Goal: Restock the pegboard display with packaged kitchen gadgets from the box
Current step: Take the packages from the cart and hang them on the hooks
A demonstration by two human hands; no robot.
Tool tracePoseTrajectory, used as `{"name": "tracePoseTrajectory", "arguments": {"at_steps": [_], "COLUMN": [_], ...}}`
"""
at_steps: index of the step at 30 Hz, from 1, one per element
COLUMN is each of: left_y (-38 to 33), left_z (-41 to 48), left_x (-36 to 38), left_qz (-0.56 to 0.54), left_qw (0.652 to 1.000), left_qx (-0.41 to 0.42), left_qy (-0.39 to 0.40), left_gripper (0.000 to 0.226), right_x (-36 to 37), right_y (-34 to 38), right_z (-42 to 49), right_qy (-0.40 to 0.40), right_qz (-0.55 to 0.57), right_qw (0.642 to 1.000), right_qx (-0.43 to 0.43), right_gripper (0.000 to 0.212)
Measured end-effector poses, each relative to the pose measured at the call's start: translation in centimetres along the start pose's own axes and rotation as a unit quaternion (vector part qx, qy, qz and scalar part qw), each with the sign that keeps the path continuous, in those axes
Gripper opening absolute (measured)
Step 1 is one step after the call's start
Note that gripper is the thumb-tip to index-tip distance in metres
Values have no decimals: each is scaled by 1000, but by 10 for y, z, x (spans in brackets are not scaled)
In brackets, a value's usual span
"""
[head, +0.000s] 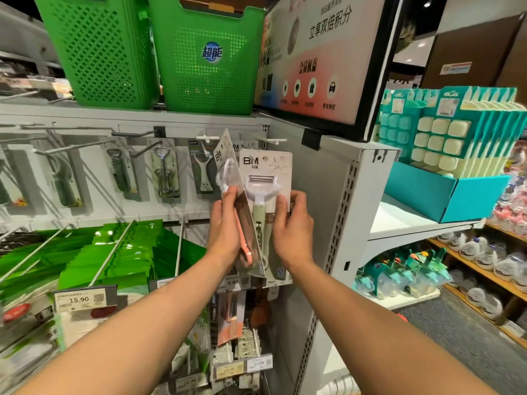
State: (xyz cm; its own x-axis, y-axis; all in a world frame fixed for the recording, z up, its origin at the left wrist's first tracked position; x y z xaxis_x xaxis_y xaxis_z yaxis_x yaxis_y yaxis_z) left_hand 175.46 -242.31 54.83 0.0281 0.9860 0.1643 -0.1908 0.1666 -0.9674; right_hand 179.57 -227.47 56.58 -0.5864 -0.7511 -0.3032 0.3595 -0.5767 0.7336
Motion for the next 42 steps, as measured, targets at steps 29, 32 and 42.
{"name": "tracePoseTrajectory", "arguments": {"at_steps": [29, 32, 42], "left_y": [14, 13, 7], "left_z": [28, 32, 30], "left_x": [6, 2, -20], "left_qz": [35, 58, 105], "left_qw": [998, 998, 993], "left_qx": [-10, 1, 46], "left_qy": [42, 34, 7], "left_gripper": [50, 51, 54], "right_x": [17, 23, 26], "right_y": [-28, -29, -30], "right_z": [38, 47, 51], "right_qy": [4, 18, 7], "right_qz": [-5, 0, 5], "right_qw": [998, 996, 992], "right_qx": [69, 88, 128], "right_gripper": [22, 21, 23]}}
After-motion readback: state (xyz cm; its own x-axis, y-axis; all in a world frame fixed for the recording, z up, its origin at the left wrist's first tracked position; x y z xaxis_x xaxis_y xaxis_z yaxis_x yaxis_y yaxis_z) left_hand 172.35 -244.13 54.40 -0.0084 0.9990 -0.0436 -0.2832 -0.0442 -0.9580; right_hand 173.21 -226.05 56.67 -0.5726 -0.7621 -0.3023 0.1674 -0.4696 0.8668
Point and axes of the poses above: each hand's wrist, its own z-axis towards the middle knuckle, its own x-axis out of the palm, y = z × x, the point moved 5 cm from there along z, towards the middle knuckle, and after that the axes turned 6 degrees about y, right-handed, at the moved point
